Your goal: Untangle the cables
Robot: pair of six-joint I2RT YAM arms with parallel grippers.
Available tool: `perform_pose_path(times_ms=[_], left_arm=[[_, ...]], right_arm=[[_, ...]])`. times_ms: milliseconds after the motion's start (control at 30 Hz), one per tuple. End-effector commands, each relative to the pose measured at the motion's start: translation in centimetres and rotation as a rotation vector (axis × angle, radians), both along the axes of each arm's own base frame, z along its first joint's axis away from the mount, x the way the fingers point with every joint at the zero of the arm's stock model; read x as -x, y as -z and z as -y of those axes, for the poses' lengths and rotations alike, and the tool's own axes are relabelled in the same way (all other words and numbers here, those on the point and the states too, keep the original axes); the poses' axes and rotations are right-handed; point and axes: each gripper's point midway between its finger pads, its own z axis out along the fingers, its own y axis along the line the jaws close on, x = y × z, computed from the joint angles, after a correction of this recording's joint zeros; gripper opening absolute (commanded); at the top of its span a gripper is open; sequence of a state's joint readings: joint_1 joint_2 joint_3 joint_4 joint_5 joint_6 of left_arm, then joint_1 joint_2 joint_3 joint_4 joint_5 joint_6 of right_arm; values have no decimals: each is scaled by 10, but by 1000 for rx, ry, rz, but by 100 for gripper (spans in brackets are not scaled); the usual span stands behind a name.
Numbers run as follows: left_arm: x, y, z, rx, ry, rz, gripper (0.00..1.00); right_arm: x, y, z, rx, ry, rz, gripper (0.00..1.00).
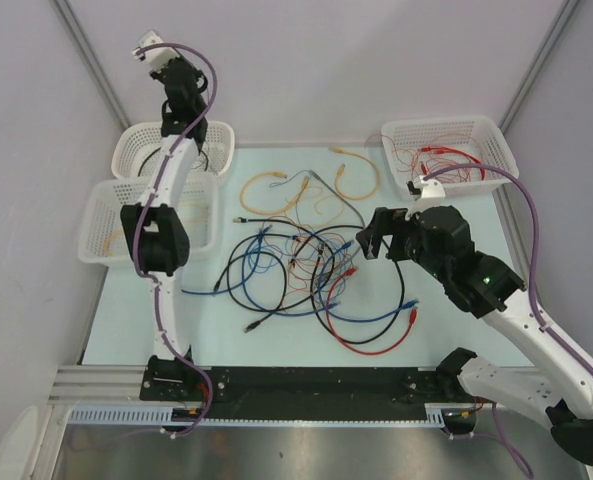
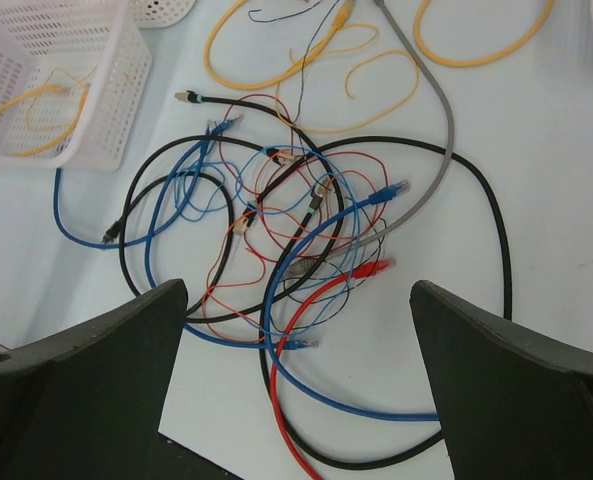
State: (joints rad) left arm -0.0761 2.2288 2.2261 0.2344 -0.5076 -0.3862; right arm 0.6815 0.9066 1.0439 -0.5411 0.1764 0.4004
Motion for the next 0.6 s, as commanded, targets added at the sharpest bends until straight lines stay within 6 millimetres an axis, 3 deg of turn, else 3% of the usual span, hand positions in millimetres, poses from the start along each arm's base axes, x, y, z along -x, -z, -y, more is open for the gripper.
perform_pose_path(times_ms=[0, 33, 200, 333, 567], left_arm=[[10, -36, -7, -124, -165, 63, 0], [11, -41, -7, -137, -174, 67, 0], [5, -23, -13, -160, -224, 31, 0], [1, 11, -18, -194, -267, -63, 0], [13, 76, -37, -182, -372, -289, 0]], right_arm=[[-5, -9, 4, -1, 15, 47, 100], [-5, -8, 5, 4, 17, 45, 100], [-9, -3, 2, 18, 17, 40, 100], [-11, -1, 1, 25, 17, 38, 100], [-10, 2, -1, 23, 12, 29, 100]])
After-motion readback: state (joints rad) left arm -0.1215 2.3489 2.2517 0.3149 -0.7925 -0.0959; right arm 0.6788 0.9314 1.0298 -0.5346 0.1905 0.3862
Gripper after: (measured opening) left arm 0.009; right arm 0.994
